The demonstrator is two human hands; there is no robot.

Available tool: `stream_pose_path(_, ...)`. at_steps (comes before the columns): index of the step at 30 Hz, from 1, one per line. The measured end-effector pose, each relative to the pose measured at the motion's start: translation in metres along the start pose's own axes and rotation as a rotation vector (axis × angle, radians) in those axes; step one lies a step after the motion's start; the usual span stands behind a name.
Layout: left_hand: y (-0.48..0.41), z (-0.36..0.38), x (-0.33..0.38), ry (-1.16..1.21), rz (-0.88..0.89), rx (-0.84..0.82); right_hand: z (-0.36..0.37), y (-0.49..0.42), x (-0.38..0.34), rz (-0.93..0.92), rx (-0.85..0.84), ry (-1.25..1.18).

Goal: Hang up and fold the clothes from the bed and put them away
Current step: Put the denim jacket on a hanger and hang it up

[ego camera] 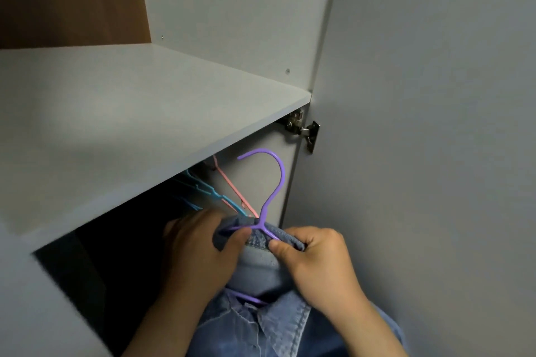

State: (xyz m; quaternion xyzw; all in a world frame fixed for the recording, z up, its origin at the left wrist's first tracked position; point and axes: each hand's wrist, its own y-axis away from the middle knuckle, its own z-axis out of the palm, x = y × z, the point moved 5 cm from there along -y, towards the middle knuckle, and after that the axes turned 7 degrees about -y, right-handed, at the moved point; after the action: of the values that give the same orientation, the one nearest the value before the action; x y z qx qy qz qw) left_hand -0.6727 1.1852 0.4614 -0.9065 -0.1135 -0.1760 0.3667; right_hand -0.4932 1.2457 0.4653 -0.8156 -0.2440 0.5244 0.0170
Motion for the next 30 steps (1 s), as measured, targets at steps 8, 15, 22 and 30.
stream_pose_path(8,0.037,0.03,-0.031,-0.034,0.046,0.237,0.03,0.011,0.031,-0.124,-0.084,-0.006)
stream_pose_path(15,0.082,0.061,-0.063,-0.018,0.048,0.413,0.062,0.036,0.071,-0.339,0.037,0.111)
stream_pose_path(22,0.136,0.071,-0.07,-0.075,-0.001,0.454,0.079,0.06,0.116,-0.485,0.058,0.035)
stream_pose_path(30,0.136,0.039,-0.05,-0.332,0.071,0.465,0.059,0.072,0.132,-0.529,-0.016,-0.127)
